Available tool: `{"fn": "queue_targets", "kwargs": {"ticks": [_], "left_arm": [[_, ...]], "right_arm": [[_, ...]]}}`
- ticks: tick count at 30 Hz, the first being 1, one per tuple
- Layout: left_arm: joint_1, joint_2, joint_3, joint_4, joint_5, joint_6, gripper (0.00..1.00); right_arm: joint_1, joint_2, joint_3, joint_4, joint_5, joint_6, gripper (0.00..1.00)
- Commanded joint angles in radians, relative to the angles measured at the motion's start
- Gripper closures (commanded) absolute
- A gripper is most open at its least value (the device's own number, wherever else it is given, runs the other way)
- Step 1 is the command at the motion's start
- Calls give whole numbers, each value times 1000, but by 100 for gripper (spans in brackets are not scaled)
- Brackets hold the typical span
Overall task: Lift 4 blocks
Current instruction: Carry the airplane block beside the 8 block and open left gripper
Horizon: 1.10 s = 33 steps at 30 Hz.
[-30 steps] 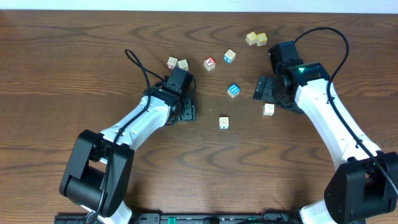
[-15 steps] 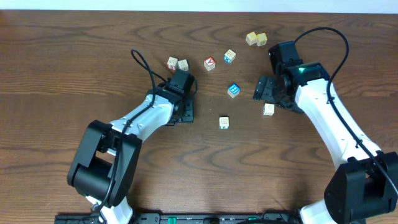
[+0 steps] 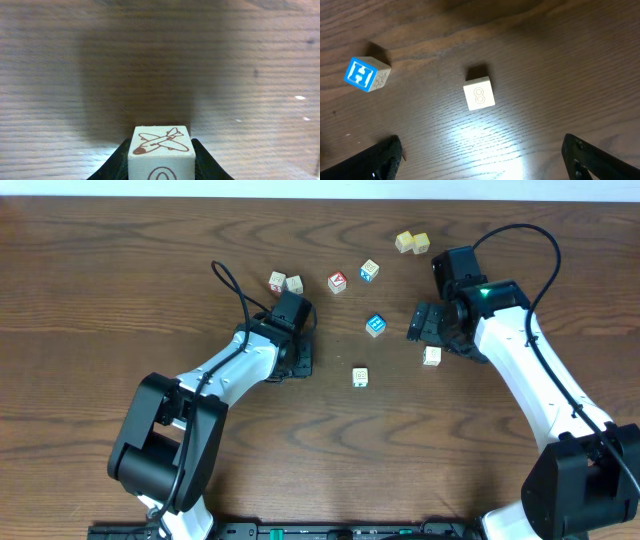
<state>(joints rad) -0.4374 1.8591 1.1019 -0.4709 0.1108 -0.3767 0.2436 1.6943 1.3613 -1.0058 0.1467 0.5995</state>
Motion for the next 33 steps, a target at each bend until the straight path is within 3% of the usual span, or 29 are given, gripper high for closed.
{"fn": "queue_targets", "kwargs": {"ticks": [1,3,8,18,22,27,33], "left_arm": [[-3,-13,-5,-25,187,6,81],[-12,-20,-5,-23,298,6,81],[-59,-19,-5,-12,314,6,81],[-154,-17,-5,56,168,7,77],[-184,-17,-5,62,31,6,77],[-187,-16,-5,87,16,-3,75],[-189,-4,-5,120,19,-94,75]], "right_arm": [[-5,-14,6,-1,3,16,1],[-5,-14,6,-1,3,16,1],[-5,-14,6,-1,3,16,1],[-5,-14,6,-1,3,16,1],[-5,-14,6,-1,3,16,1],[-5,-14,6,-1,3,16,1],[-5,-14,6,-1,3,16,1]]}}
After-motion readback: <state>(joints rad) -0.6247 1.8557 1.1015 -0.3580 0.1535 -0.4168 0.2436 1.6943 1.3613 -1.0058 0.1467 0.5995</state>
